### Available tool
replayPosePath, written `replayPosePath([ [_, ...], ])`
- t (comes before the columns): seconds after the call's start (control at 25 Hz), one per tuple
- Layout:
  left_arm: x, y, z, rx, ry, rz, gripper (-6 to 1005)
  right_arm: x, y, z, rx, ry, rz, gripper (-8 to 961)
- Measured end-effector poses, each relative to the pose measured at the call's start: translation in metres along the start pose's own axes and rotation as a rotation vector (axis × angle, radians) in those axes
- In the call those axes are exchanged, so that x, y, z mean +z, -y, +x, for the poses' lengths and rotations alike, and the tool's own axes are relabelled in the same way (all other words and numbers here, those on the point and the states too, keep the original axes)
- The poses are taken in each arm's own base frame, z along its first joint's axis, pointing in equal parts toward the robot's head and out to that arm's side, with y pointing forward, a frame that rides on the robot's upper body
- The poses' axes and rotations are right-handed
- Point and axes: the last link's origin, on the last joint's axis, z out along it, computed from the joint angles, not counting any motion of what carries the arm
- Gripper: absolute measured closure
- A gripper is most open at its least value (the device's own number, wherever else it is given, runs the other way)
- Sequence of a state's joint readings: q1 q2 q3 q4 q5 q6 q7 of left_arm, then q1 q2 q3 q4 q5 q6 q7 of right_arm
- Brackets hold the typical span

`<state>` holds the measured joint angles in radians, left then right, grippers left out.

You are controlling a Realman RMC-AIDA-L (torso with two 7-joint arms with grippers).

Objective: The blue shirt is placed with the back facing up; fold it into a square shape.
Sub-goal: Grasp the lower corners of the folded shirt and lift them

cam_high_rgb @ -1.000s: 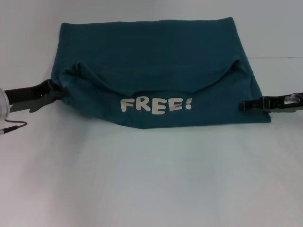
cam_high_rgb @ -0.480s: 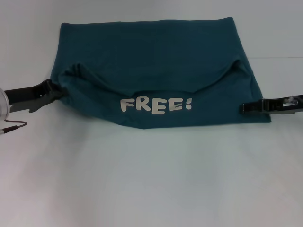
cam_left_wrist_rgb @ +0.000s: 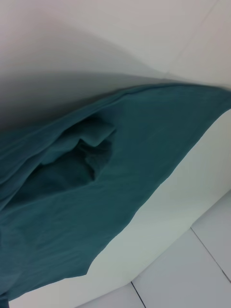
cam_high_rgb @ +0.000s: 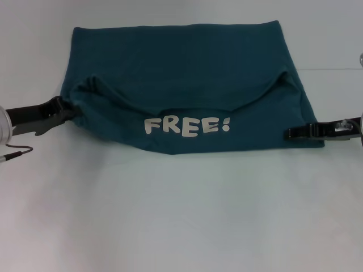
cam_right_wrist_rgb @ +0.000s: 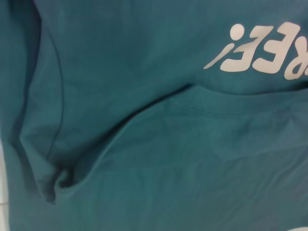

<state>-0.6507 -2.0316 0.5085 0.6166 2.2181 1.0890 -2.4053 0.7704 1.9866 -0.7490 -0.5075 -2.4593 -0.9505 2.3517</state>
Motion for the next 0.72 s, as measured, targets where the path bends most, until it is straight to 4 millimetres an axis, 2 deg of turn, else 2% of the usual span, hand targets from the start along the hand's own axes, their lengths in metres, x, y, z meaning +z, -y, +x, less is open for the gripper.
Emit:
replayPosePath([
  [0.28, 0.0009, -0.0008, -0.001, 0.003, 0.004, -0.001, 973, -0.0025, 0.0033, -0.0001, 0.019, 0.009, 0.002, 162],
  [0.48, 0.0014, -0.0011, -0.0012, 0.003, 0.005, -0.001, 972, -0.0026, 0.0037, -0.0003, 0.02, 0.01, 0.003, 391],
  [0.72, 0.0013, -0.001, -0.0009, 0.003, 0.003, -0.001, 972, -0.0049, 0.0051, -0.0025, 0.034, 0.02, -0.002, 619],
])
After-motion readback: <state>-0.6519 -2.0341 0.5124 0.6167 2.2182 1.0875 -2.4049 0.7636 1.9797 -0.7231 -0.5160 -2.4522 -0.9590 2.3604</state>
